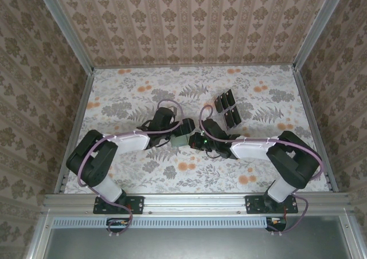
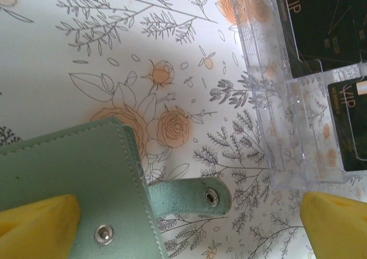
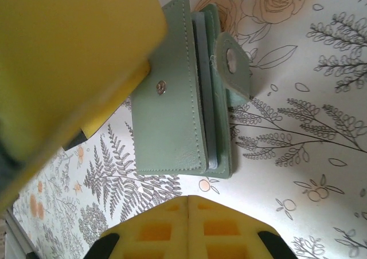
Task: Put the credit cards into the card holder
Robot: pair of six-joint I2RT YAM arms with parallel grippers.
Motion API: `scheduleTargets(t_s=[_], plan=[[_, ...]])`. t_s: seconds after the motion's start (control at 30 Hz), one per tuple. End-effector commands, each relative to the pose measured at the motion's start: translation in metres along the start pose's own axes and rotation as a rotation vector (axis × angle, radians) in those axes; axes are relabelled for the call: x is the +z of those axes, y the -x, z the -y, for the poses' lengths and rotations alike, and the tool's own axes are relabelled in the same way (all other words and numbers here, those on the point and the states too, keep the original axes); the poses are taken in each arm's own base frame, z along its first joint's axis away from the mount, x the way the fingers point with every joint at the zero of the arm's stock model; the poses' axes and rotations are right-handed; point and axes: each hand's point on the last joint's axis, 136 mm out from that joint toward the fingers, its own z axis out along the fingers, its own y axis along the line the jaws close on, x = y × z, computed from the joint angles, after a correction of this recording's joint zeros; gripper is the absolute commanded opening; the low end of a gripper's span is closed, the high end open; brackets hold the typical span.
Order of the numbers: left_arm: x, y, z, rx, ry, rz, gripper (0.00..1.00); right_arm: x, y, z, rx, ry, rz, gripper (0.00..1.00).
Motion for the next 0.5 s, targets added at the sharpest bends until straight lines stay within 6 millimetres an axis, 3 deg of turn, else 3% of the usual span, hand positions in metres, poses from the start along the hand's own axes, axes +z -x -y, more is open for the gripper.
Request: scheduleTargets(t_s=[0.0,0.17,0.27,0.37,0.47], plan=[[-0.014,0.022,0.015,-0.044,-0.040,0.034,1.00,0.004,0.002,-0.006,0.018,0.031,0.013,0.01],[-0.027,0.042,0.017,-0.054,-0.059,0.051,1.00,0.006,0.003,-0.008,0.016,0.029,0.011,0.00],[-0.044,0.052,0.008,-0.041,-0.021,0.063,1.00,0.005,0.004,-0.008,0.009,0.023,0.012,0.00],[-0.064,0.050,-0.008,-0.005,0.065,0.056,1.00,0.005,0.006,-0.009,0.002,0.018,0.011,0.00],[-0.081,0.036,-0.028,0.043,0.160,0.018,1.00,0.002,0.008,-0.009,-0.001,0.017,0.013,0.01]])
